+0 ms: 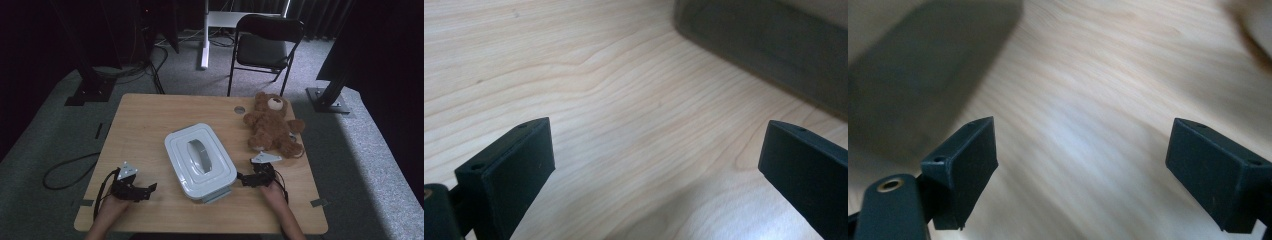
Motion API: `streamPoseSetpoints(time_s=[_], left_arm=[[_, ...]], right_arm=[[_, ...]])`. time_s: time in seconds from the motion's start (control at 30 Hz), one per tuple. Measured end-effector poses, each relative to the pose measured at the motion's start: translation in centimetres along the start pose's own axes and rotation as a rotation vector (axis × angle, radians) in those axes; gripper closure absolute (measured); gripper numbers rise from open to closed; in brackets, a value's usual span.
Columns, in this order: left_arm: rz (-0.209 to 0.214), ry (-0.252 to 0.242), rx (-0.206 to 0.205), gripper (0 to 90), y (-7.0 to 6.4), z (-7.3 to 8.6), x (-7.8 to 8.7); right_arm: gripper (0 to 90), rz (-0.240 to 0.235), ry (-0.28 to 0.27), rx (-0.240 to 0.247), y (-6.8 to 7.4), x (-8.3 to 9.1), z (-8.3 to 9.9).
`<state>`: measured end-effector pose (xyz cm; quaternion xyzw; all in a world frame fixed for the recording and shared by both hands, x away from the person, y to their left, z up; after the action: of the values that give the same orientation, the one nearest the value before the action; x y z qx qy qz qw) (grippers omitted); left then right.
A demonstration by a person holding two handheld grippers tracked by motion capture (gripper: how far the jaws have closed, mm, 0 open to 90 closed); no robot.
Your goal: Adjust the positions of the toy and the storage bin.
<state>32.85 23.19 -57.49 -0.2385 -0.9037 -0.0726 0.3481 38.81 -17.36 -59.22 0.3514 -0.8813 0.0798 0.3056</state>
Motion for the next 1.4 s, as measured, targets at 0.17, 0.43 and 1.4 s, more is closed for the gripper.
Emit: streamPoseSetpoints(time_s=[0.17,0.43,1.4], left_arm=[[0.031,-0.007,0.015,2.2,0.4,-0.2,1.6],[0.045,0.021,-0.021,2.3,-0.7,-0.9,2.8],[0.168,-0.062,-0.214,2.4,-10.3,-10.9,3.9]], right_arm=[[12.5,0.036,-0.006,-0.028,-0.9,2.5,1.5],[12.9,0.071,0.041,-0.026,-2.1,4.9,4.3],[12.5,0.294,0.079,-0.180,-5.9,7.5,7.1]])
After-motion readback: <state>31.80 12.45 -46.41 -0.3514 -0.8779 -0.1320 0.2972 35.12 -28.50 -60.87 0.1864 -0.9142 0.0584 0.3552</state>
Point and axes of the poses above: each handheld gripper's, and its own axes: x roughly backward along the jaws, z roughly out of its underside, y roughly to its left, the point moved 7 cm from there along -x, roughly forward along the jaws, and after that the axes turned 2 degrees about -z, right-handed, at the moved point
